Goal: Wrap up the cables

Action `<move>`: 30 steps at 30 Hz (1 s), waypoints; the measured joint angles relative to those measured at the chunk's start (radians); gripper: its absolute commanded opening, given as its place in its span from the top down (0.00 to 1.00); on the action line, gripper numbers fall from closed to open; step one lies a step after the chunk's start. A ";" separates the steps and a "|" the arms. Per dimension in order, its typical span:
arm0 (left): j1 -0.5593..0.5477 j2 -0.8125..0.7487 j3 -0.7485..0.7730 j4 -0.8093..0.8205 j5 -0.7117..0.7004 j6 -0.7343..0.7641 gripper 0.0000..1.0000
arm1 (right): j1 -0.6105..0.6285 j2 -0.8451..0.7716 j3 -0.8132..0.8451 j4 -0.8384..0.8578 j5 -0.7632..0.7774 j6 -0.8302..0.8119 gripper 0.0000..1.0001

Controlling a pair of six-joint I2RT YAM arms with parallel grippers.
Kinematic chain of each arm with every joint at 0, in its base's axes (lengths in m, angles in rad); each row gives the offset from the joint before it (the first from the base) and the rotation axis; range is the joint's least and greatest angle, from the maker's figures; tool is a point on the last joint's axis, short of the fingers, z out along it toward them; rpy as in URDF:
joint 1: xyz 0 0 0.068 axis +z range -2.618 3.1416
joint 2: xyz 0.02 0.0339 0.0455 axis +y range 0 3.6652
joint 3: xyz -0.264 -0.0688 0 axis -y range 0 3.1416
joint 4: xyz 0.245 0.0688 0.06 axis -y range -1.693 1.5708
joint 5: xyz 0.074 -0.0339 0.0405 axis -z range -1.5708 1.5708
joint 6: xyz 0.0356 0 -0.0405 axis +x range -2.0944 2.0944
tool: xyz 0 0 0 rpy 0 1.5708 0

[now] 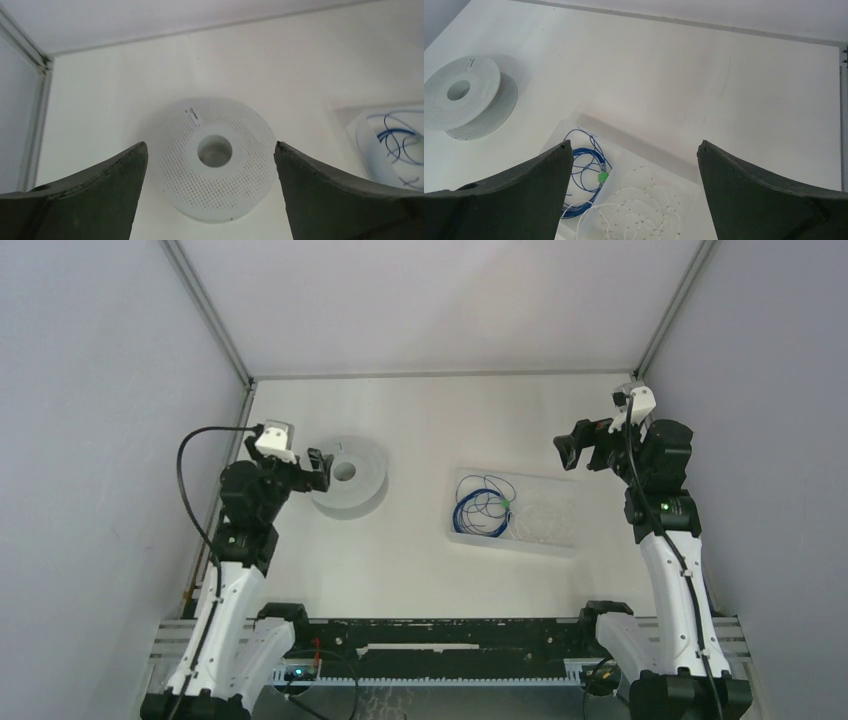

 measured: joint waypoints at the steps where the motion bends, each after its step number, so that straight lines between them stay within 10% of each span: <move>1: -0.010 0.017 0.003 -0.013 0.003 0.006 0.00 | 0.000 -0.001 0.000 0.000 0.001 0.000 0.00; 30: -0.192 0.919 0.399 -0.356 0.106 0.080 0.00 | -0.026 0.006 -0.007 0.000 0.004 -0.012 0.00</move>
